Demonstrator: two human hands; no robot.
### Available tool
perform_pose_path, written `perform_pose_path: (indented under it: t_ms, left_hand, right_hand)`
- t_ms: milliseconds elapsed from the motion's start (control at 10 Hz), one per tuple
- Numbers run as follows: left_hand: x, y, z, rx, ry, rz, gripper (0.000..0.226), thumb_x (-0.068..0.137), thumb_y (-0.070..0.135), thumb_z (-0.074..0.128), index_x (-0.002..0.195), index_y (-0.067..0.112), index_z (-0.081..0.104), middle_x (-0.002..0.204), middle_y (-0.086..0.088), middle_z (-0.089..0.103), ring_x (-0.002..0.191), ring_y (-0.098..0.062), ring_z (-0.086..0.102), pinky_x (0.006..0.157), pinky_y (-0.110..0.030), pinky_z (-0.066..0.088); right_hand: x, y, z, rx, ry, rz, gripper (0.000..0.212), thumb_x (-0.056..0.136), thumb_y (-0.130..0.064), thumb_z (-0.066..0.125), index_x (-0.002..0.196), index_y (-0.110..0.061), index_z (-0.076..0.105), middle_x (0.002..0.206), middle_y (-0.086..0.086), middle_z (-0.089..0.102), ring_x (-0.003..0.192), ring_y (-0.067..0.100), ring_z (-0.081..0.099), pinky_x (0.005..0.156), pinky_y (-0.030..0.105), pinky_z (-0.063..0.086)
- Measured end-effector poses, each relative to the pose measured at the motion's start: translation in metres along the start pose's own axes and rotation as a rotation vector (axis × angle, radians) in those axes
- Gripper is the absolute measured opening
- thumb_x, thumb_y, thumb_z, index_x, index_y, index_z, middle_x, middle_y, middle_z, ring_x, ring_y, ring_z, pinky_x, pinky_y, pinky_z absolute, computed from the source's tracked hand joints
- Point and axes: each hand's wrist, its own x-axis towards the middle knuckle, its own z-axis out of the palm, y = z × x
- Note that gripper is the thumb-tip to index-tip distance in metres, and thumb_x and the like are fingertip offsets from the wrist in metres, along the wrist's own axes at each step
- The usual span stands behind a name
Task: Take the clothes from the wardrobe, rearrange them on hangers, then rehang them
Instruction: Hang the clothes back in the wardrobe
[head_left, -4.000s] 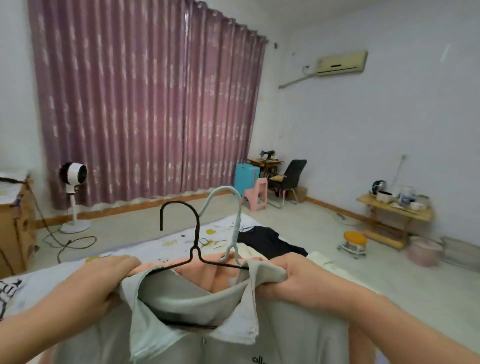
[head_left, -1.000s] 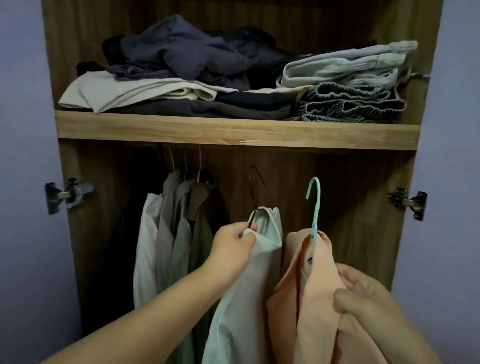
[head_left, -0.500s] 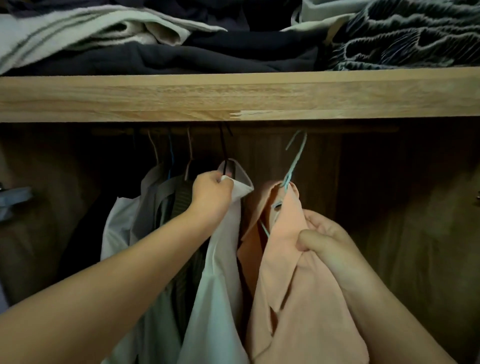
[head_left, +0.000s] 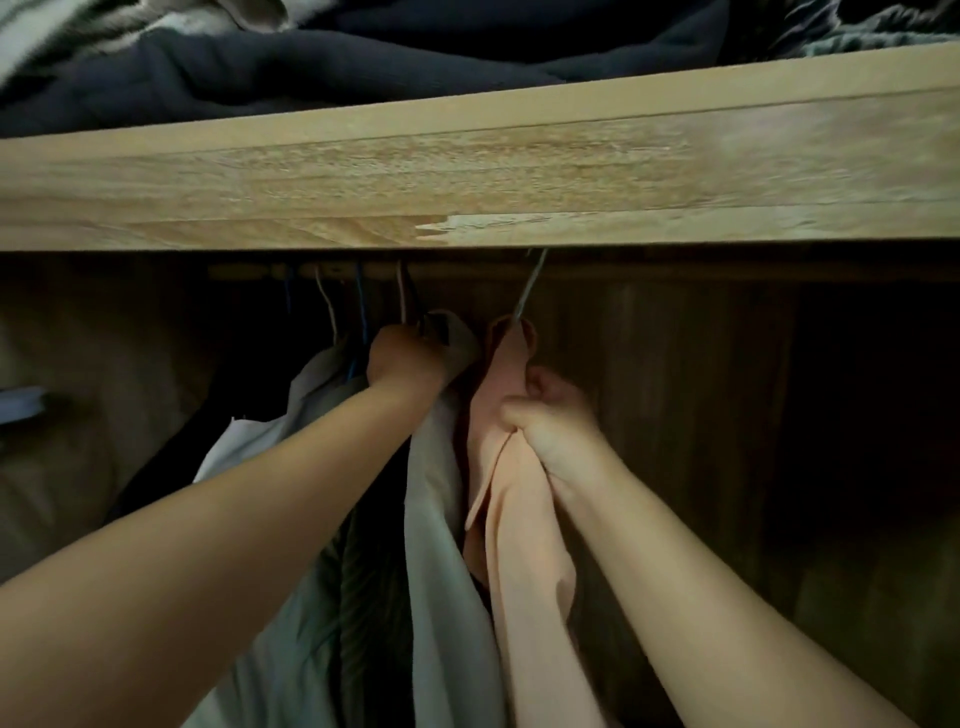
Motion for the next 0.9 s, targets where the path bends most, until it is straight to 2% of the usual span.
perform_pose_path:
  t_ms: [100, 200, 300, 400, 500, 600, 700, 800, 900]
  left_hand:
    - [0.013, -0.01, -0.001, 0.303, -0.011, 0.082, 0.036, 0.099, 0.022, 0.04, 0.11, -0.006, 0.059, 0.117, -0.024, 0.059, 0.111, -0.037, 0.055, 0.083, -0.035, 0.044]
    - [0.014, -0.015, -0.001, 0.494, -0.048, 0.121, 0.032, 0.097, 0.018, 0.041, 0.114, -0.005, 0.057, 0.122, -0.022, 0.057, 0.114, -0.035, 0.054, 0.089, -0.036, 0.043]
    - [0.011, -0.018, -0.007, 0.565, -0.087, 0.12, 0.033, 0.099, 0.011, 0.035, 0.127, -0.001, 0.047, 0.136, -0.018, 0.047, 0.125, -0.03, 0.046, 0.097, -0.03, 0.039]
    - [0.005, -0.023, -0.019, 0.564, -0.176, 0.166, 0.038, 0.1, 0.01, 0.033, 0.136, 0.002, 0.038, 0.142, -0.017, 0.041, 0.129, -0.028, 0.041, 0.102, -0.028, 0.033]
    - [-0.016, -0.025, -0.039, 0.547, -0.222, 0.338, 0.041, 0.095, 0.008, 0.039, 0.136, 0.002, 0.039, 0.138, -0.017, 0.045, 0.125, -0.028, 0.044, 0.098, -0.028, 0.035]
    - [-0.036, -0.035, -0.065, 0.456, -0.261, 0.448, 0.038, 0.091, 0.006, 0.045, 0.129, 0.004, 0.048, 0.128, -0.016, 0.054, 0.116, -0.027, 0.051, 0.092, -0.029, 0.041]
    - [-0.055, -0.049, -0.094, 0.439, -0.296, 0.481, 0.038, 0.09, 0.01, 0.05, 0.128, 0.008, 0.051, 0.126, -0.01, 0.056, 0.111, -0.023, 0.055, 0.088, -0.029, 0.046]
    - [-0.068, -0.066, -0.118, 0.47, -0.334, 0.482, 0.037, 0.091, 0.014, 0.051, 0.128, 0.013, 0.054, 0.129, -0.004, 0.055, 0.115, -0.017, 0.053, 0.086, -0.019, 0.04]
    - [-0.08, -0.087, -0.137, 0.474, -0.325, 0.48, 0.031, 0.091, 0.017, 0.052, 0.122, 0.017, 0.058, 0.123, -0.002, 0.055, 0.106, -0.012, 0.052, 0.082, -0.018, 0.036]
  right_hand:
    - [0.018, 0.003, 0.009, -0.155, -0.028, 0.006, 0.041, 0.085, 0.001, 0.053, 0.125, -0.009, 0.056, 0.104, 0.005, 0.062, 0.096, 0.021, 0.061, 0.079, 0.024, 0.047]
    - [0.023, 0.01, 0.017, -0.257, -0.076, 0.043, 0.043, 0.083, 0.001, 0.052, 0.125, -0.006, 0.055, 0.11, 0.013, 0.061, 0.1, 0.026, 0.06, 0.084, 0.03, 0.049]
    - [0.016, 0.016, 0.028, -0.235, -0.116, 0.056, 0.05, 0.082, 0.001, 0.049, 0.13, -0.009, 0.05, 0.116, 0.018, 0.06, 0.106, 0.032, 0.059, 0.095, 0.041, 0.05]
    - [0.01, 0.017, 0.04, -0.246, -0.168, 0.083, 0.028, 0.085, -0.005, 0.049, 0.109, -0.016, 0.058, 0.099, 0.009, 0.061, 0.099, 0.026, 0.059, 0.088, 0.035, 0.051]
    - [-0.003, 0.018, 0.051, -0.221, -0.226, 0.099, 0.015, 0.09, -0.011, 0.05, 0.086, -0.023, 0.058, 0.084, -0.001, 0.058, 0.079, 0.009, 0.056, 0.066, 0.018, 0.046]
    - [-0.021, 0.025, 0.059, -0.214, -0.22, 0.035, 0.034, 0.097, -0.021, 0.043, 0.131, -0.018, 0.048, 0.101, -0.014, 0.056, 0.087, -0.004, 0.05, 0.069, 0.01, 0.039]
    - [-0.046, 0.032, 0.061, -0.257, -0.158, 0.013, 0.046, 0.1, -0.034, 0.036, 0.144, -0.021, 0.034, 0.13, -0.014, 0.044, 0.119, 0.003, 0.042, 0.1, 0.018, 0.031]
    - [-0.069, 0.04, 0.057, -0.48, -0.072, 0.018, 0.042, 0.1, -0.034, 0.033, 0.135, -0.015, 0.048, 0.137, 0.005, 0.051, 0.125, 0.02, 0.047, 0.105, 0.031, 0.034]
    - [-0.095, 0.055, 0.045, -0.721, -0.061, 0.119, 0.042, 0.1, -0.022, 0.037, 0.14, -0.011, 0.042, 0.143, 0.008, 0.045, 0.13, 0.022, 0.044, 0.106, 0.03, 0.032]
